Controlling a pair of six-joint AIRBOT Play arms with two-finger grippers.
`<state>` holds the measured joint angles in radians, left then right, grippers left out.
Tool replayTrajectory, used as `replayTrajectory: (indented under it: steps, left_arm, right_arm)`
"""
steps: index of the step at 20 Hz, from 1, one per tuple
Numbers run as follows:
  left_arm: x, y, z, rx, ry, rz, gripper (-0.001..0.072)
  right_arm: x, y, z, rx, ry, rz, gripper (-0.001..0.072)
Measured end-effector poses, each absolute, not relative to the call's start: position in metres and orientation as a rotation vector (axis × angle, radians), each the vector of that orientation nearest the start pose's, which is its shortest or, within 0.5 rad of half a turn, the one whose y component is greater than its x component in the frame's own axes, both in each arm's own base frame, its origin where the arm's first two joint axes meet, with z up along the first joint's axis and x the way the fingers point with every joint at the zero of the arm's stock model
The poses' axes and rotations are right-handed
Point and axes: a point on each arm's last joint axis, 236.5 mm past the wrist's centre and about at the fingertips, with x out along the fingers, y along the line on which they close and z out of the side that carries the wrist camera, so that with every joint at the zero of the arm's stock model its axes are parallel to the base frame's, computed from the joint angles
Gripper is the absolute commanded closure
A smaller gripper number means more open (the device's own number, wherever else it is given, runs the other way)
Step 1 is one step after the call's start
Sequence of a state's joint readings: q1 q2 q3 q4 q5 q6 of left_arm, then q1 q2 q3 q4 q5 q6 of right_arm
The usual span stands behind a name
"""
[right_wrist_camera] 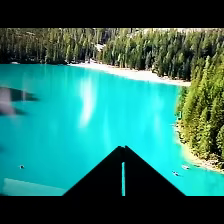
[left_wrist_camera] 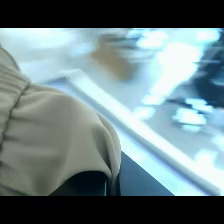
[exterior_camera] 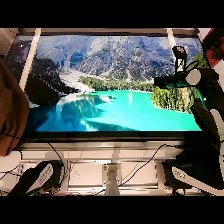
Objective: Fold the clothes and pants, and hang the long-sleeved shirts on hangers.
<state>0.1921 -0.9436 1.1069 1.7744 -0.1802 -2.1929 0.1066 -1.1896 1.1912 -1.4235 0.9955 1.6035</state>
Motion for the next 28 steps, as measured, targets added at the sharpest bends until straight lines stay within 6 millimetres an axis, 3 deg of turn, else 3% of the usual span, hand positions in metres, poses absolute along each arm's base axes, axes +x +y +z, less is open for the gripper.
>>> replayTrajectory:
  steps: [3, 6, 10, 13, 16, 18, 19, 21, 25, 28]
  left_arm:
    - [0.461, -0.021, 0.315, -0.422, -0.026, -0.041, 0.0684]
    - [0.457, -0.144, 0.294, -0.418, 0.061, -0.292, 0.0685]
    - [0.43, -0.282, 0.232, -0.375, 0.229, -0.538, 0.0685]
    - [0.403, -0.355, 0.173, -0.318, 0.36, -0.652, 0.0685]
    - [0.372, -0.406, 0.125, -0.267, 0.46, -0.734, 0.0685]
    - [0.353, -0.429, 0.102, -0.236, 0.506, -0.776, 0.0675]
    - [0.346, -0.437, 0.094, -0.226, 0.519, -0.793, 0.059]
    - [0.335, -0.448, 0.082, -0.209, 0.544, -0.812, -0.0009]
    - [0.328, -0.454, 0.074, -0.201, 0.562, -0.822, 0.0006]
    - [0.33, -0.45, 0.085, -0.195, 0.539, -0.823, 0.0007]
  right_arm:
    - [0.418, 0.078, 0.1, 0.133, 0.928, 0.169, 0.0689]
    - [0.419, 0.074, 0.138, 0.123, 0.819, 0.168, 0.0689]
    - [0.413, 0.058, 0.184, 0.057, 0.692, 0.132, 0.0689]
    - [0.405, 0.046, 0.208, 0.01, 0.627, 0.101, 0.0689]
    - [0.399, 0.037, 0.221, -0.023, 0.595, 0.077, 0.0689]
    - [0.397, 0.035, 0.224, -0.035, 0.587, 0.069, 0.0689]
    - [0.397, 0.033, 0.225, -0.039, 0.584, 0.065, 0.0689]
    - [0.396, 0.032, 0.226, -0.045, 0.581, 0.061, 0.0689]
    - [0.395, 0.031, 0.227, -0.049, 0.579, 0.058, 0.0689]
    - [0.396, 0.03, 0.228, -0.051, 0.576, 0.057, 0.0689]
